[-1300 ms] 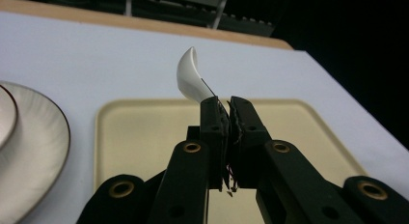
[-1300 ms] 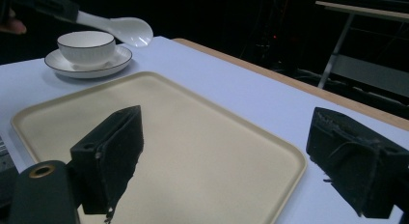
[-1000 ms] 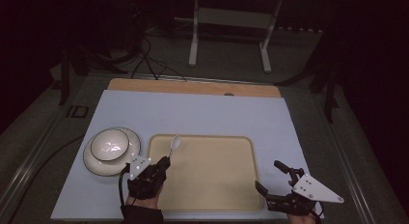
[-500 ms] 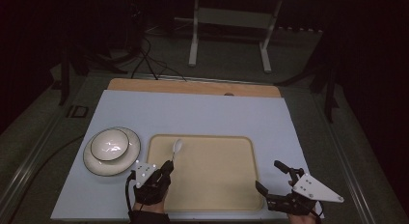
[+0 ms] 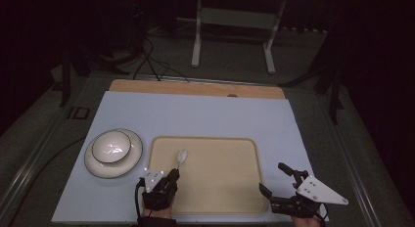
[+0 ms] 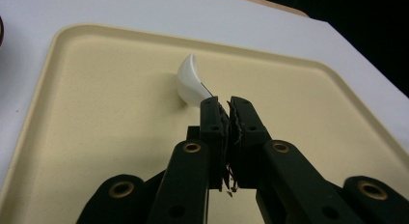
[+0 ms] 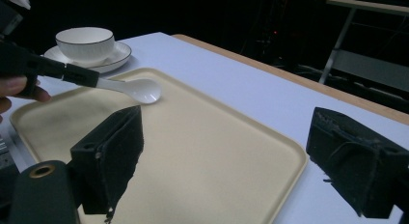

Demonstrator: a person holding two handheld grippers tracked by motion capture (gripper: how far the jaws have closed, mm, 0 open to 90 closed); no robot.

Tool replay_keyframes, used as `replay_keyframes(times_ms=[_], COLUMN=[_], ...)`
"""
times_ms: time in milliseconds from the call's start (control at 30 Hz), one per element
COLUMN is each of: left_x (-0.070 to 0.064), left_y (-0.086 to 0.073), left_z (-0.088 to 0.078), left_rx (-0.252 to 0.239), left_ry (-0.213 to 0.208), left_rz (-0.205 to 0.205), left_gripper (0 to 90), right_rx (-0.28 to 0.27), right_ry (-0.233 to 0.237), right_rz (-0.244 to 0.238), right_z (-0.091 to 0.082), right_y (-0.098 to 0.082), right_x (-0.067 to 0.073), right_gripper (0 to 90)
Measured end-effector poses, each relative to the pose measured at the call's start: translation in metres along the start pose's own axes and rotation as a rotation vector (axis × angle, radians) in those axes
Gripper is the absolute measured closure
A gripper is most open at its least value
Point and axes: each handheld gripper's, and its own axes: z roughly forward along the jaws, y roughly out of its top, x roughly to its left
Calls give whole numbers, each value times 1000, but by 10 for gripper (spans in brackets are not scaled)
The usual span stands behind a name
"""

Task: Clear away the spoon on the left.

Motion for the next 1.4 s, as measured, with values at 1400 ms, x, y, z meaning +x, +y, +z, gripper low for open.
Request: replay_keyframes(times_ms=[1400], left_x=[11], left_y=[-26], left_z=[17], left_rx=[180], left_ry=[79], left_rz=[-32], left_gripper=[773], right_rx=[8], right_ry=[11], right_rz=[10], right_z=[1], right_y=[-1], right_x=[-1], right_gripper=[133])
